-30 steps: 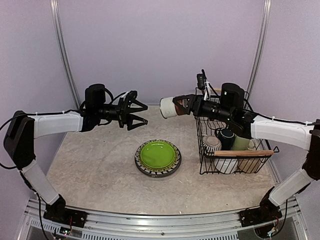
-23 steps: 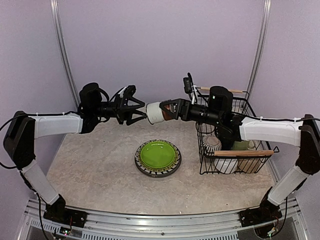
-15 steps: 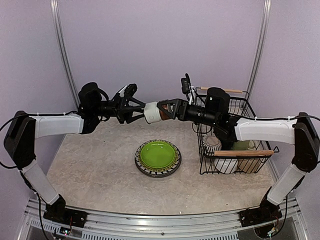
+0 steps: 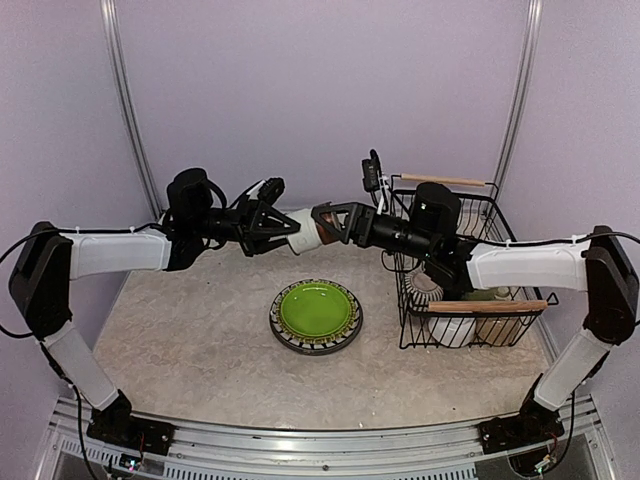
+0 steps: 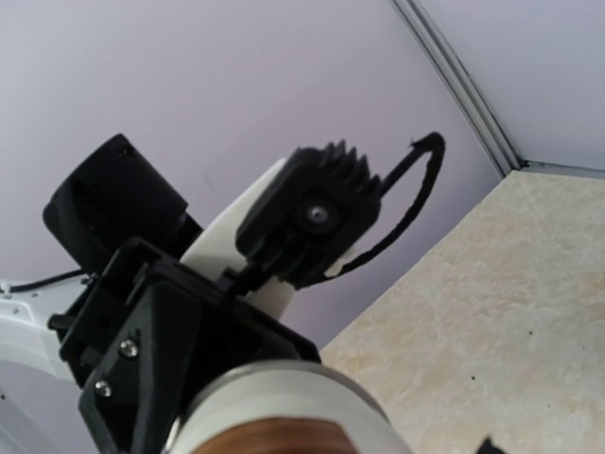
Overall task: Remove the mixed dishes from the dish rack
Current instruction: Pass from the right arm to the left
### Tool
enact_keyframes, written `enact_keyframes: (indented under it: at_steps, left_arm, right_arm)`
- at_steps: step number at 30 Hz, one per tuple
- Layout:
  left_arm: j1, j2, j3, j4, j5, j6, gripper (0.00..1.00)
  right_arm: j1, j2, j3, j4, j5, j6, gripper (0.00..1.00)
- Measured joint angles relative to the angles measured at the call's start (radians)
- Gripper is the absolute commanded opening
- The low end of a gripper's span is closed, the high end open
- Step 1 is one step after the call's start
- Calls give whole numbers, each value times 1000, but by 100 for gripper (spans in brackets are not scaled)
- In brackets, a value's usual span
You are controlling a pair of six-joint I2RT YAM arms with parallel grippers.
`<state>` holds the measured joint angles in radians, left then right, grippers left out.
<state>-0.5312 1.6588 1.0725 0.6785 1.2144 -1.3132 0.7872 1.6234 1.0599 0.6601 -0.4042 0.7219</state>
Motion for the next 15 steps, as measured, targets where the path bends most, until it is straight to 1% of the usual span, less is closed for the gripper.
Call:
enact_keyframes:
  at_steps: [1,3,4,5,9,10,12,14,15]
  left_arm:
    - [-1,0,0,-9,0,6,20]
    - [-2,0,0,-27,0,17,12]
    - [-2,0,0,-35,-1,21,2]
    - [0,0,2,-44,1,35,0]
    - [16,-10,19,-62,13,122,0]
    - [17,-17,21,-82,11,138,0]
    - [22,-27,29,-140,5,177,0]
    - [28,-39,49,-244,-10,248,0]
    - [31,-43,65,-308,-26,287,0]
  right_arm:
    - [1,0,-4,4,0,1,0]
    - [4,4,-10,11,2,3,0]
    - [5,7,-11,15,2,3,0]
    - [6,10,-11,18,4,8,0]
    - [9,15,-13,37,4,61,0]
    - [10,15,-13,39,6,62,4]
    - [11,15,-13,34,20,61,34]
    - [14,14,-13,15,46,62,70]
    - [15,13,-12,6,59,62,84]
